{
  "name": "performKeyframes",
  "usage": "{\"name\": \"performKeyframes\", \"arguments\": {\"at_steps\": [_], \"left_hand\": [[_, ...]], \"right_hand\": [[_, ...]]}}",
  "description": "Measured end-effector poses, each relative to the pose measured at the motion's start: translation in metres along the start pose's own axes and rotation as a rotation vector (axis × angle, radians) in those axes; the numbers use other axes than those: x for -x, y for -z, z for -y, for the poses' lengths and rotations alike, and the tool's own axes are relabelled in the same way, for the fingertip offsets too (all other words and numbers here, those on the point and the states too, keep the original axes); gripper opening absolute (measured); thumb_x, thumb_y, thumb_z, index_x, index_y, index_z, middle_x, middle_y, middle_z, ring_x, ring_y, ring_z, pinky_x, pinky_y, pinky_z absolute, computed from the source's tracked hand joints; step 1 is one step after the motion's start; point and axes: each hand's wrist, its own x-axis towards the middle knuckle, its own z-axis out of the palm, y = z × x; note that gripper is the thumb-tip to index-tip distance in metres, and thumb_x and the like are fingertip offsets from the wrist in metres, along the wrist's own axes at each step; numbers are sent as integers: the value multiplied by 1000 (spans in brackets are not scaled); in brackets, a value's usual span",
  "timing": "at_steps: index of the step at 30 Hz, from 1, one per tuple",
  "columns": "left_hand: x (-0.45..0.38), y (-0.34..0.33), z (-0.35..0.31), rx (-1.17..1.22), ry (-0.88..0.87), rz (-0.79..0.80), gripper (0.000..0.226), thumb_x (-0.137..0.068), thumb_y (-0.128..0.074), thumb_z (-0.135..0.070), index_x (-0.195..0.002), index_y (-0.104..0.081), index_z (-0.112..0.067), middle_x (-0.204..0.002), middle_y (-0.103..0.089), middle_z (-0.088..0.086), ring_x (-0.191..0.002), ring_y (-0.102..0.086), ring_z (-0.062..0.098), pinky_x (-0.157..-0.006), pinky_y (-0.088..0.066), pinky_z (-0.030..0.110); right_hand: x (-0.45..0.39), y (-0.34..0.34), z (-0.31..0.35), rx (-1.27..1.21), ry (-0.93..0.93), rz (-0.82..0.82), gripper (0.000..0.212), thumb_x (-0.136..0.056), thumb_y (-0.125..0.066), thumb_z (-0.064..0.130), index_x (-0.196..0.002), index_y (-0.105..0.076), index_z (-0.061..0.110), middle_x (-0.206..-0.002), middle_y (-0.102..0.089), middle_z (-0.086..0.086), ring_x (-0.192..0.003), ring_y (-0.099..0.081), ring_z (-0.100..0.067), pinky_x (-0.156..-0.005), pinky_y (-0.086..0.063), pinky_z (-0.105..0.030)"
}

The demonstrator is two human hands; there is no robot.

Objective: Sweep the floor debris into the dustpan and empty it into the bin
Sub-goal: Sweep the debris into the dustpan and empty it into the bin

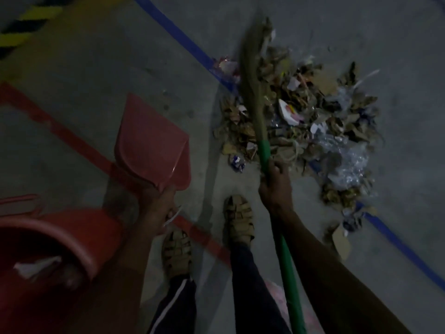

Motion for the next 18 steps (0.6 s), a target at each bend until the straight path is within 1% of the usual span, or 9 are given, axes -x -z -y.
{"name": "performKeyframes", "arguments": {"at_steps": [2,4,7,9,11,13,14,16,18], "left_hand": [[6,10,1,-39,-8,20,27,-84,-72,-27,-72,-54,-10,-40,-47,-1,-28,-37,14,-48,-39,30],[11,15,2,-127,-58,16,30,-86,-72,-28,-69,-58,-7,-44,-51,2,-28,-40,15,-44,-37,25],[27,15,9,-287,-163,39,32,-92,-69,-24,-72,-64,1,-53,-57,10,-27,-45,8,-31,-31,19],[40,9,18,-371,-231,74,33,-94,-65,-16,-67,-60,1,-49,-55,8,-27,-47,5,-29,-31,19],[51,0,28,-418,-278,98,29,-94,-64,-13,-68,-58,-1,-57,-59,11,-42,-57,7,-41,-38,24],[60,-13,43,-450,-290,127,27,-93,-67,-17,-75,-61,2,-73,-63,17,-69,-66,27,-58,-40,32],[65,-19,52,-467,-258,154,29,-92,-68,-19,-73,-61,2,-72,-63,18,-70,-65,31,-61,-42,34],[77,-31,64,-463,-217,216,32,-88,-71,-22,-65,-57,-5,-64,-58,13,-61,-58,27,-53,-43,30],[91,-43,72,-471,-214,272,37,-75,-73,-39,-65,-55,-8,-63,-54,8,-59,-52,21,-51,-40,29]], "right_hand": [[17,-10,3,24,-38,27,47,-96,-52,11,-142,-45,8,-141,-41,-14,-99,-56,-32,-73,-47,-34],[35,-16,-4,98,-106,31,46,-94,-52,14,-139,-44,15,-144,-36,-9,-82,-58,-30,-61,-51,-38],[67,-20,-27,209,-211,-65,47,-90,-52,12,-135,-44,19,-145,-33,-3,-63,-49,-24,-45,-37,-30],[92,-19,-50,263,-298,-154,53,-87,-52,10,-139,-42,18,-145,-32,-2,-64,-47,-23,-45,-32,-28],[120,-17,-78,287,-384,-232,60,-85,-54,9,-142,-39,18,-147,-31,0,-70,-51,-26,-46,-33,-28],[149,-16,-111,278,-489,-281,65,-83,-55,9,-145,-37,20,-150,-29,2,-76,-55,-29,-48,-39,-30],[166,-16,-128,265,-546,-309,67,-83,-56,8,-146,-36,20,-151,-28,1,-78,-56,-31,-49,-42,-32],[198,-12,-161,220,-647,-352,68,-83,-55,6,-146,-36,21,-151,-29,0,-75,-56,-32,-51,-42,-32],[228,-7,-190,164,-745,-352,64,-83,-55,5,-143,-38,20,-150,-29,-2,-71,-57,-32,-53,-43,-32]]}}
